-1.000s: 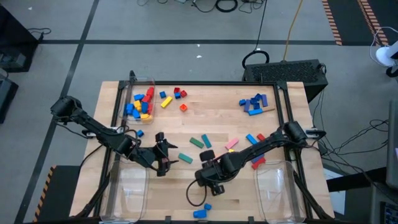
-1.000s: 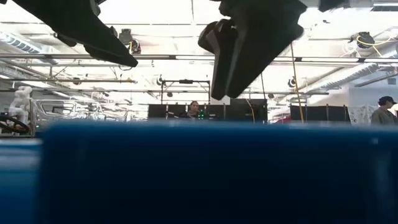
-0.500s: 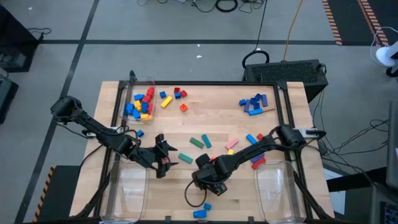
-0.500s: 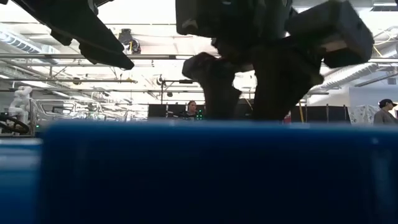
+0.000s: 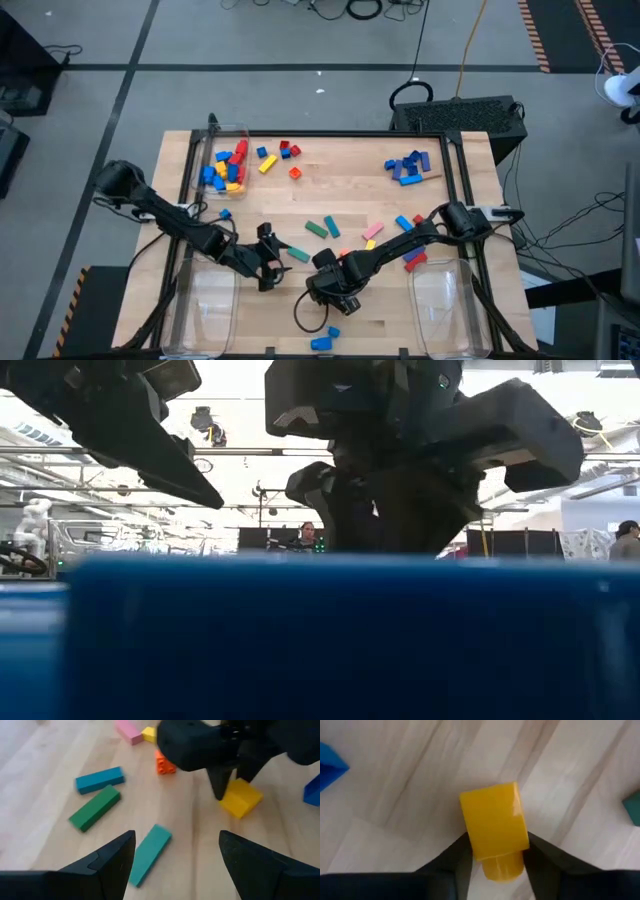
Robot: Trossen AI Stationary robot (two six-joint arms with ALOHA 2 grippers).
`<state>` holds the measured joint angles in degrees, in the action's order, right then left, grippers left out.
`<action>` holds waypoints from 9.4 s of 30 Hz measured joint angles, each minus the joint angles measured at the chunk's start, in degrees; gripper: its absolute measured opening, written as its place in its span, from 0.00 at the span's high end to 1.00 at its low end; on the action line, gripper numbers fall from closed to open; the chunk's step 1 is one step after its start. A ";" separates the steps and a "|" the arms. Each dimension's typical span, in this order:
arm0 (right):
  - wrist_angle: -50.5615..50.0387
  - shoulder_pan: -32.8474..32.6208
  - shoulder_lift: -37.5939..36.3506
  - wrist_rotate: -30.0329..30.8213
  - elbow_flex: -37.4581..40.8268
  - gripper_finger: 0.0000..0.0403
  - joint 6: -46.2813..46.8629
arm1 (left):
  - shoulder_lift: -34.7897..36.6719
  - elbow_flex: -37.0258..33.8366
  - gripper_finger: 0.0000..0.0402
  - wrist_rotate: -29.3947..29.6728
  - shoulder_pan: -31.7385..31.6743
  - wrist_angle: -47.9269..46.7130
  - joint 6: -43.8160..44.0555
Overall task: Sort blocks by size
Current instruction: Put the yellow one stud game piece into the top left transparent bin, then put the blue one stud game piece into the top left transparent bin
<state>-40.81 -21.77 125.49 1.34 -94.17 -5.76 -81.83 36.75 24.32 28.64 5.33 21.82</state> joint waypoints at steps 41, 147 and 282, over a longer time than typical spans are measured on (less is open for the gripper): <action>15.40 3.83 -3.17 19.61 -0.04 0.71 10.47 | -8.35 -0.01 0.28 9.31 1.70 9.83 -5.65; -22.43 5.08 -6.34 27.63 0.04 0.51 24.80 | 27.12 3.18 0.28 18.58 -36.45 -52.23 17.74; 34.55 -14.33 -6.28 -0.62 12.56 0.42 1.57 | -10.40 2.84 0.28 -4.25 2.82 5.08 -1.51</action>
<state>-6.25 -36.10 119.21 0.72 -81.62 -4.19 -92.23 39.59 20.08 31.46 10.41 20.30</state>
